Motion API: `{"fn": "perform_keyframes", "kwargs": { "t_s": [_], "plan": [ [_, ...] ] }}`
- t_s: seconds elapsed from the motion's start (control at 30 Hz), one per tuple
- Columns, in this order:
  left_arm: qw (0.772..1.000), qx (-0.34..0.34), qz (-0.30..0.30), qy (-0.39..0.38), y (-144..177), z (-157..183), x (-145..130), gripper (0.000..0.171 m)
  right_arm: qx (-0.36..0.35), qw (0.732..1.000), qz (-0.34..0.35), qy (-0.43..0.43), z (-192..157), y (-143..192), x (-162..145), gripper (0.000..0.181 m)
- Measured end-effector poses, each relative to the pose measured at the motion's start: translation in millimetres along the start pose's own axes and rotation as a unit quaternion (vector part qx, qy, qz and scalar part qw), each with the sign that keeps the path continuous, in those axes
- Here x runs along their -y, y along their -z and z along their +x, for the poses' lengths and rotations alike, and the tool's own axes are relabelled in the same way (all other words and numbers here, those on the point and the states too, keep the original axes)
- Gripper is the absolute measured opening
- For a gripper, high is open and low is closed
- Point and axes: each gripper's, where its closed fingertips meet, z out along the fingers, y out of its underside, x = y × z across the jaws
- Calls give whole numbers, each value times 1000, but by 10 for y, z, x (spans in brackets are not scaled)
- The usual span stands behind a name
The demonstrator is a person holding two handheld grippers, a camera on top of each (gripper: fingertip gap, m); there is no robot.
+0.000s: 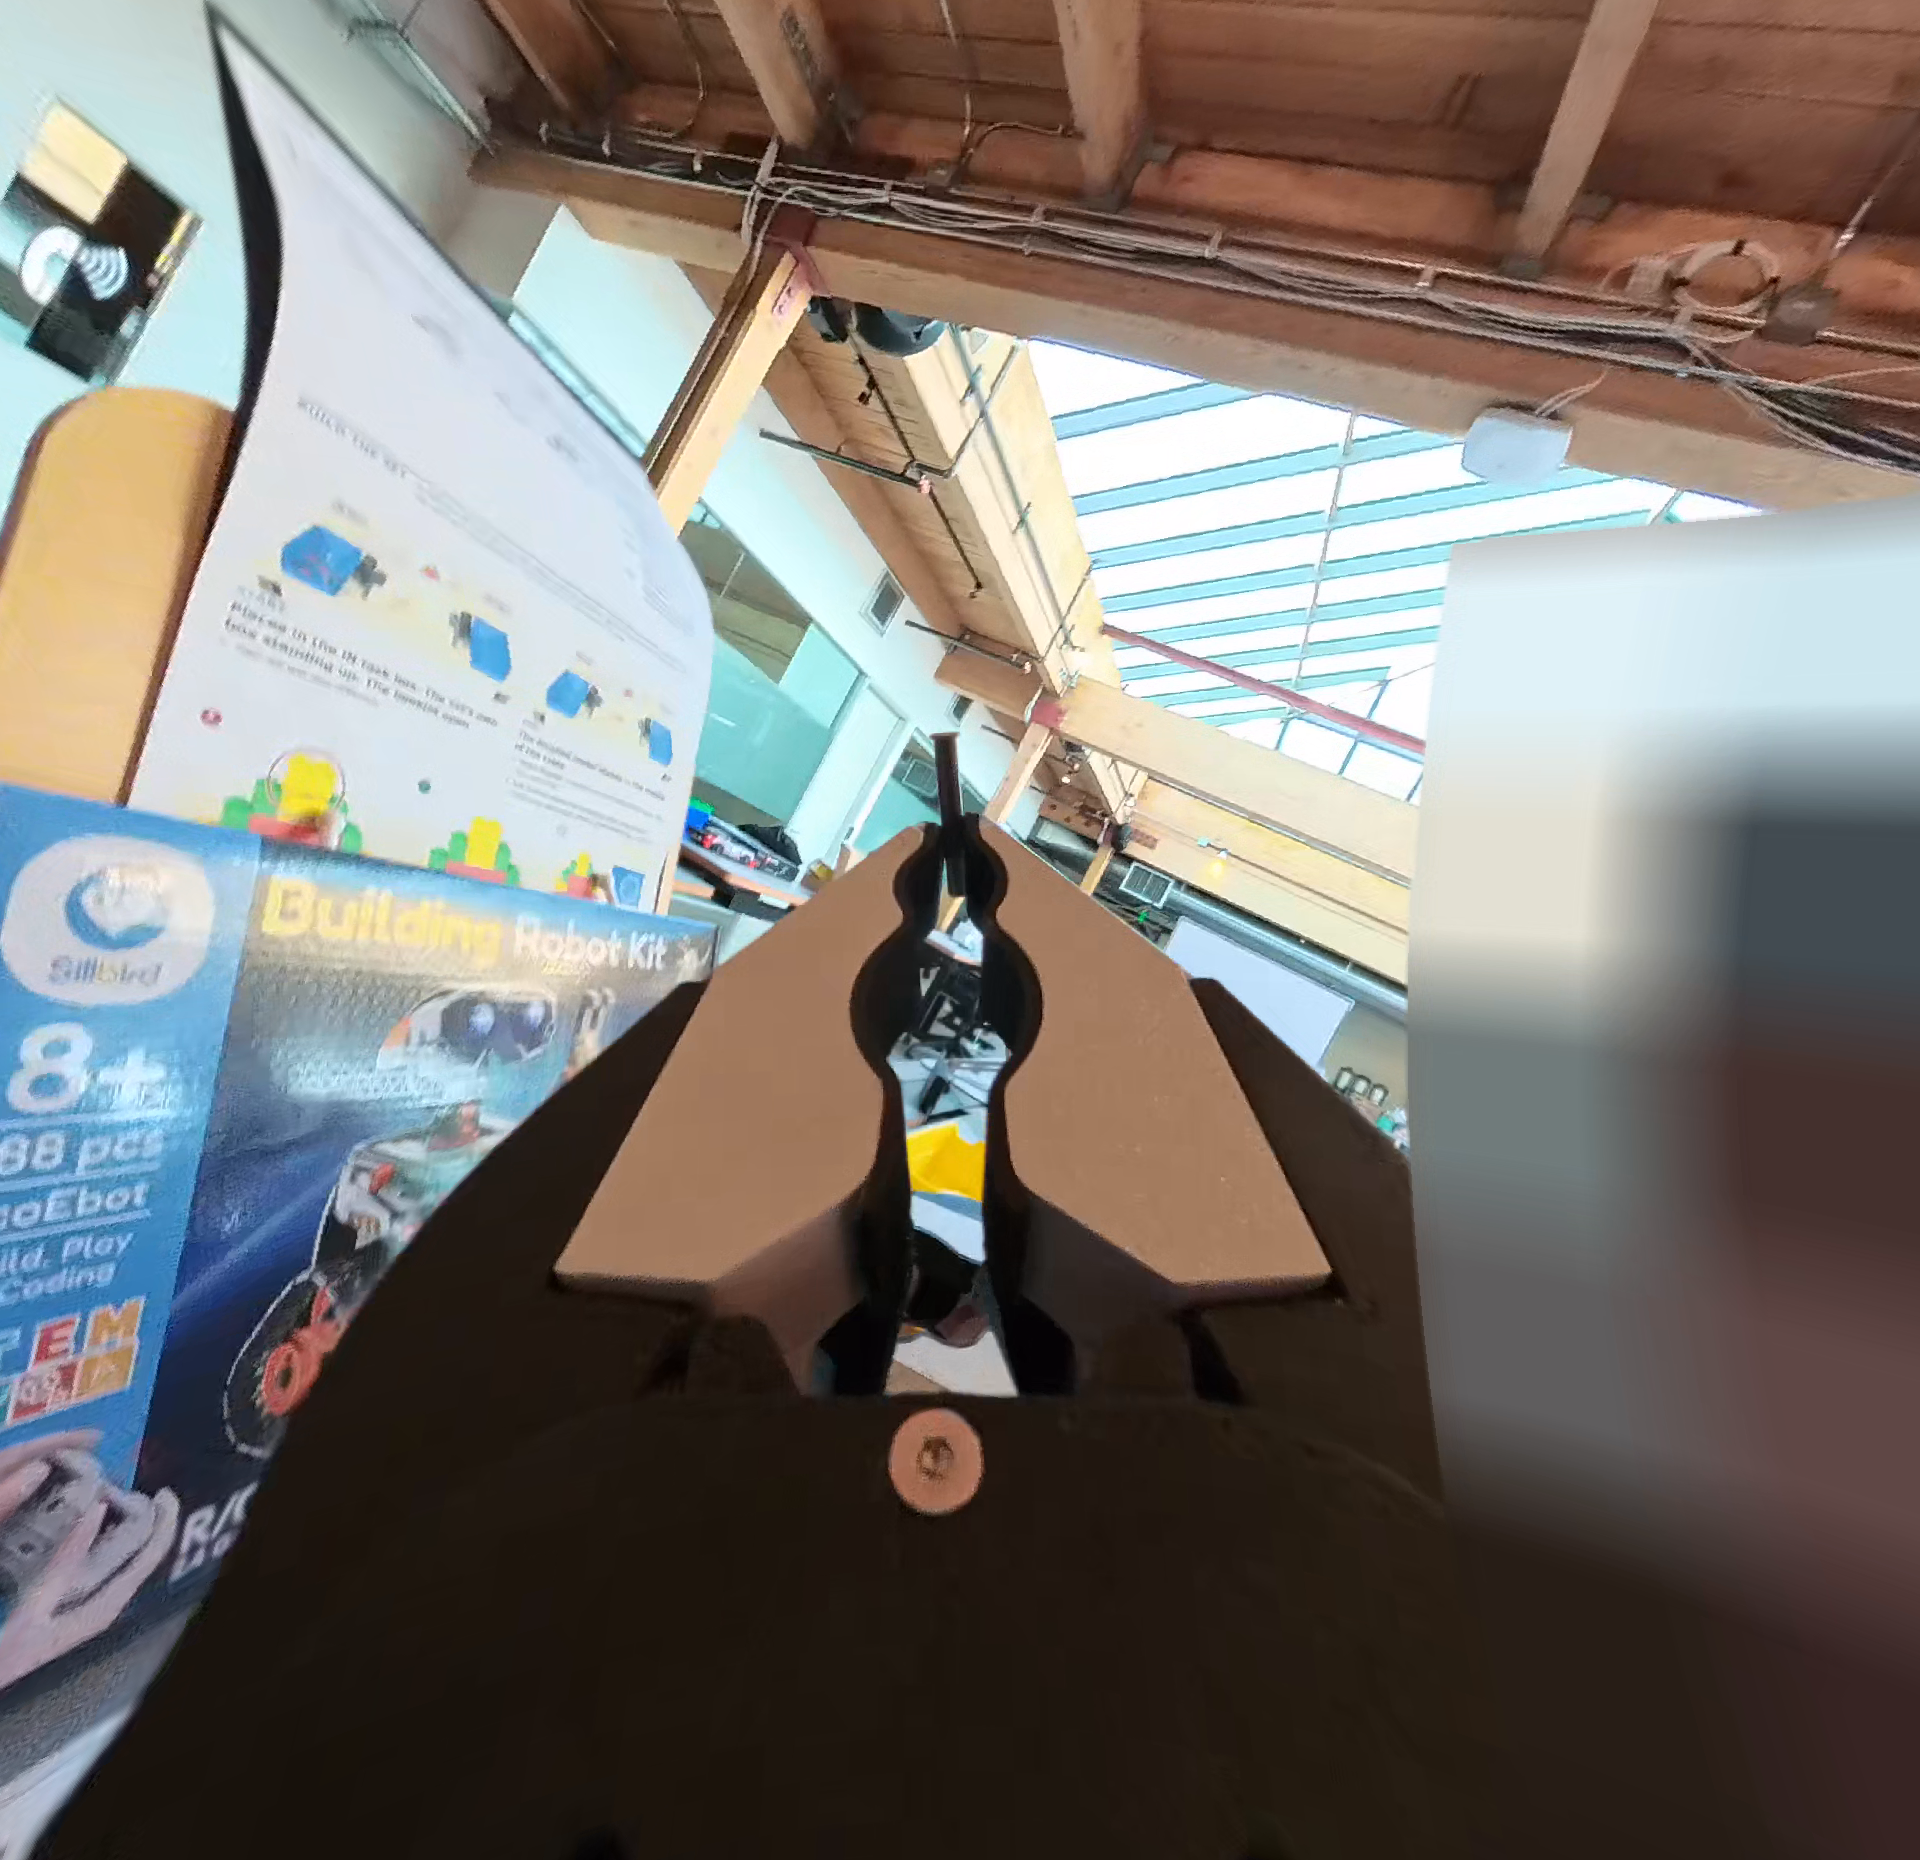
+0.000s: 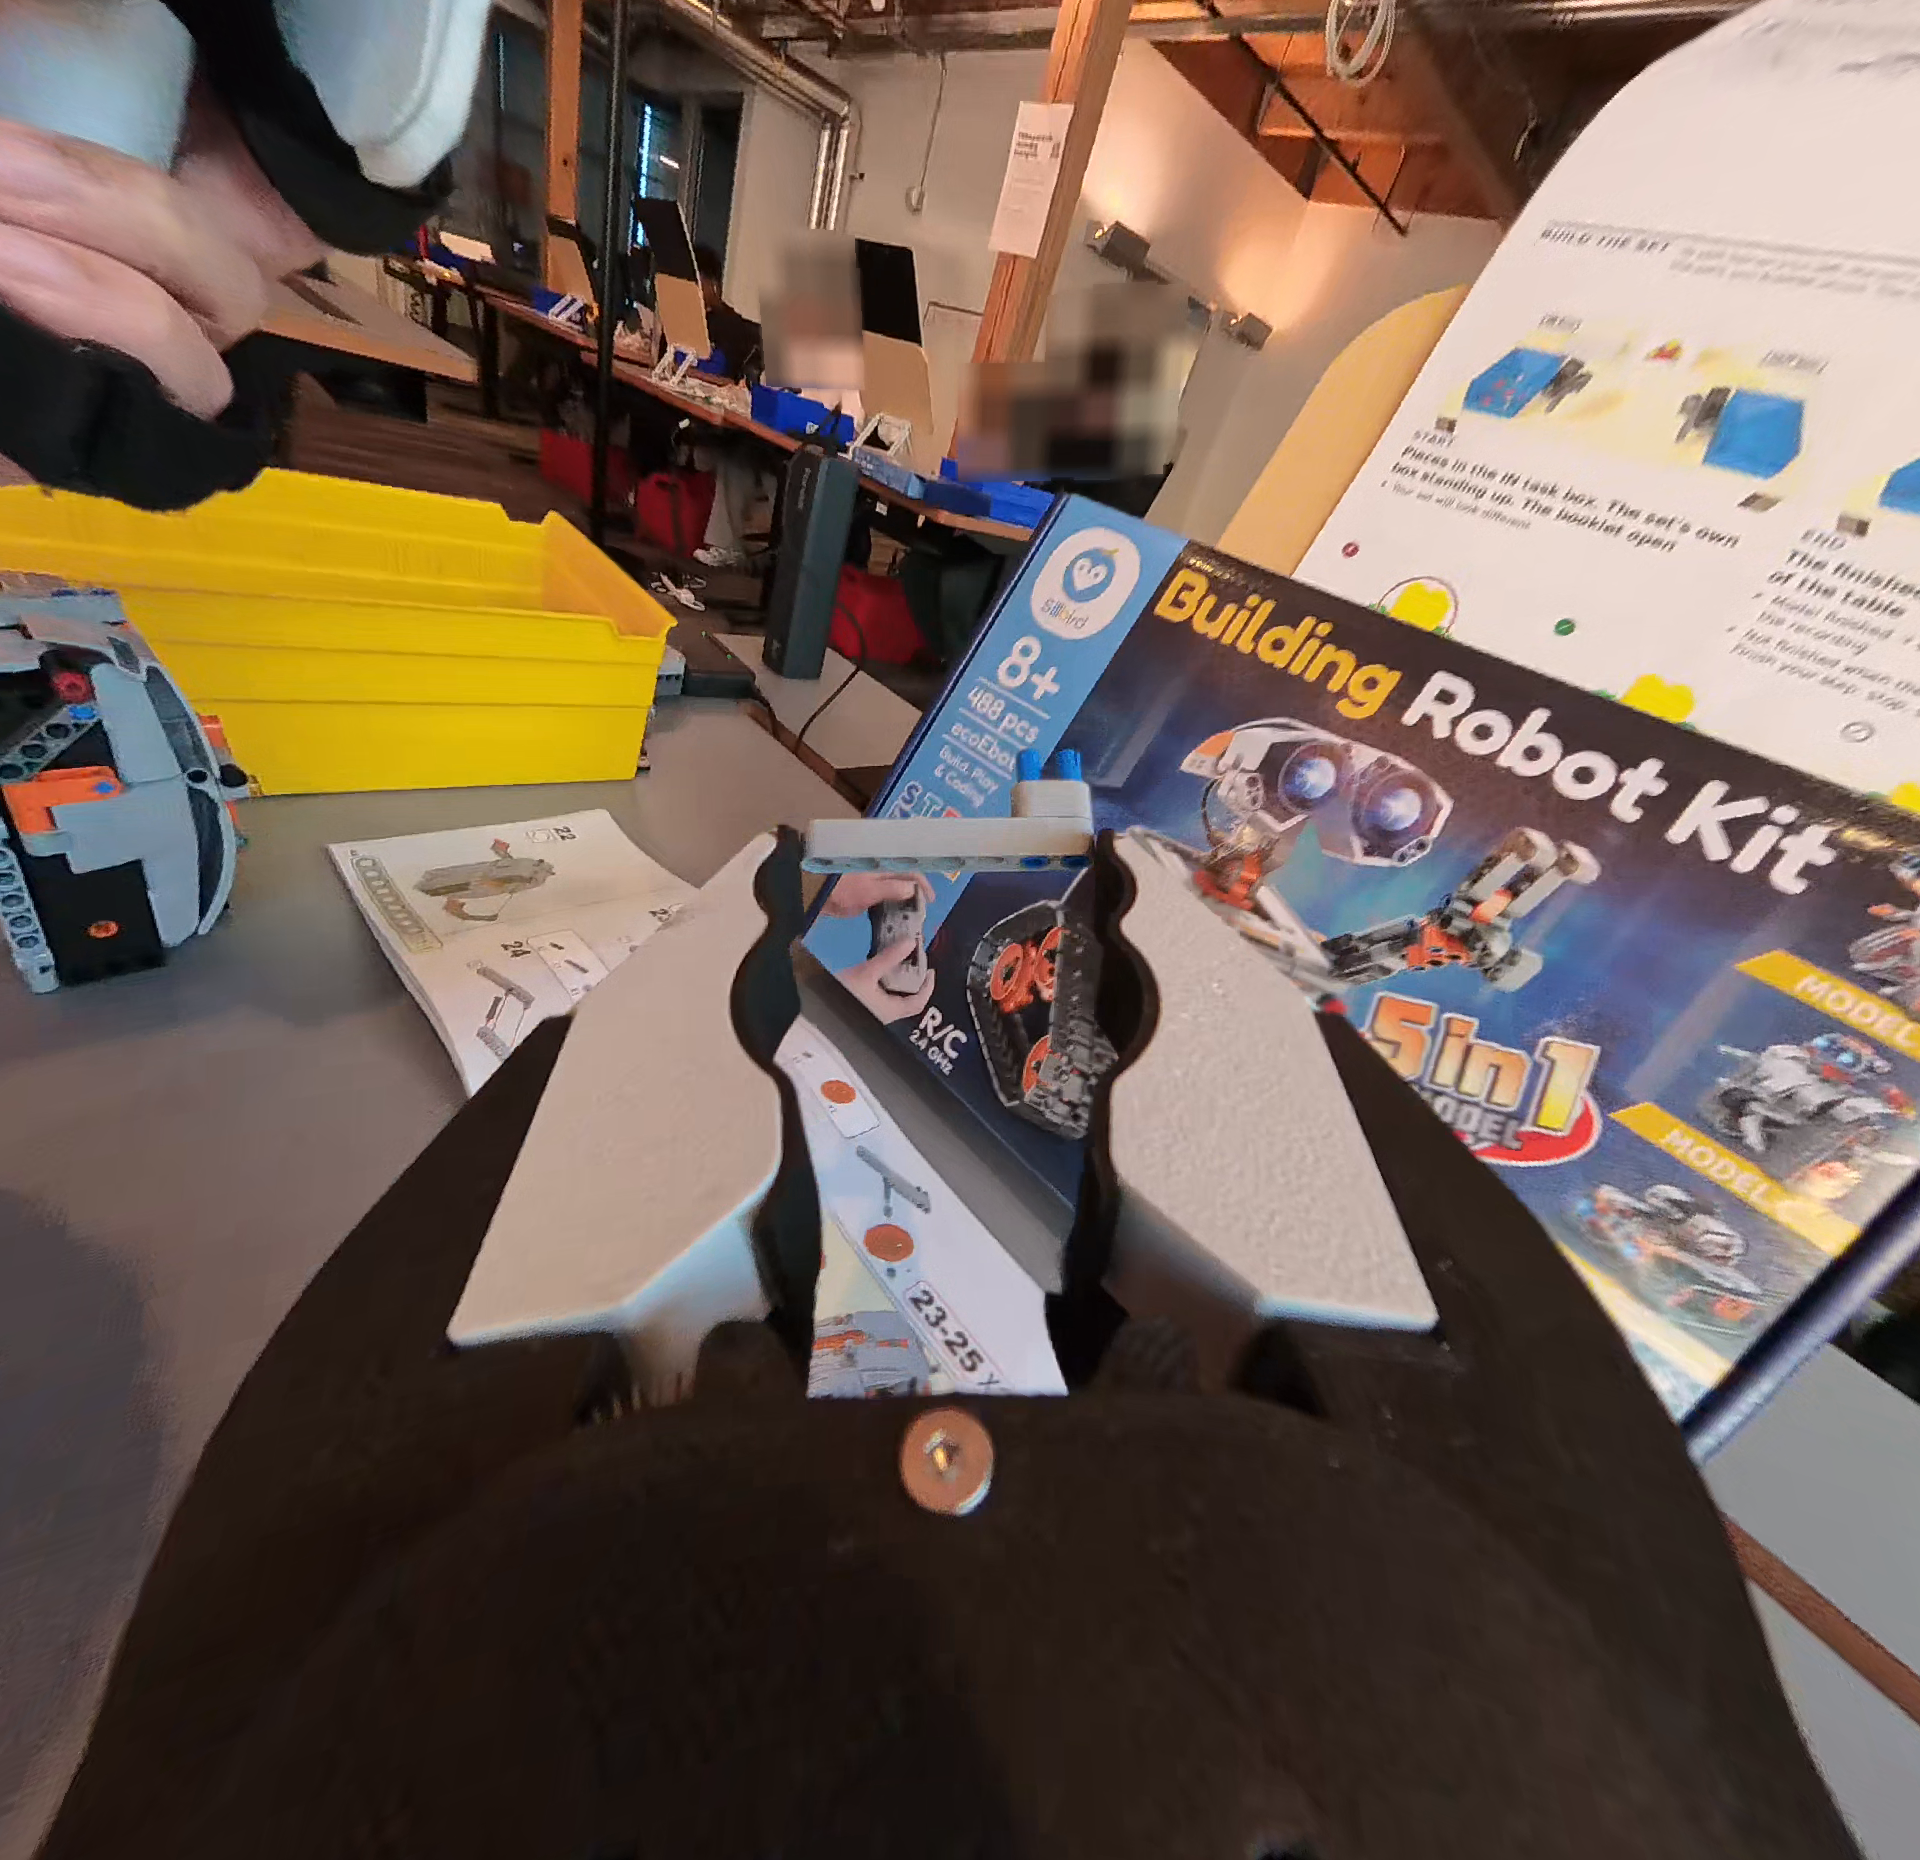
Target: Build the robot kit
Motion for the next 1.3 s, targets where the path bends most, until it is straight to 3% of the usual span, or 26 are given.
{"fn": "perform_keyframes", "kwargs": {
  "t_s": [0.17, 0.53, 1.13, 1.3],
  "plan": [
    [999, 18, -32, 19, -76, -143, -257, 1, 11, 1000, -11, -20, -174, -60, -115, 54],
    [998, 59, -35, 9, 52, -256, -168, 1, 14, 1000, -7, -11, -281, -67, -110, 54],
    [996, 33, -61, 58, -110, -208, -465, 1, -7, 999, 34, -7, -189, 3, 96, 54],
    [996, -36, -53, 61, -221, 11, -528, 1, -22, 995, 89, -34, -114, 113, 322, 54]
  ]
}}
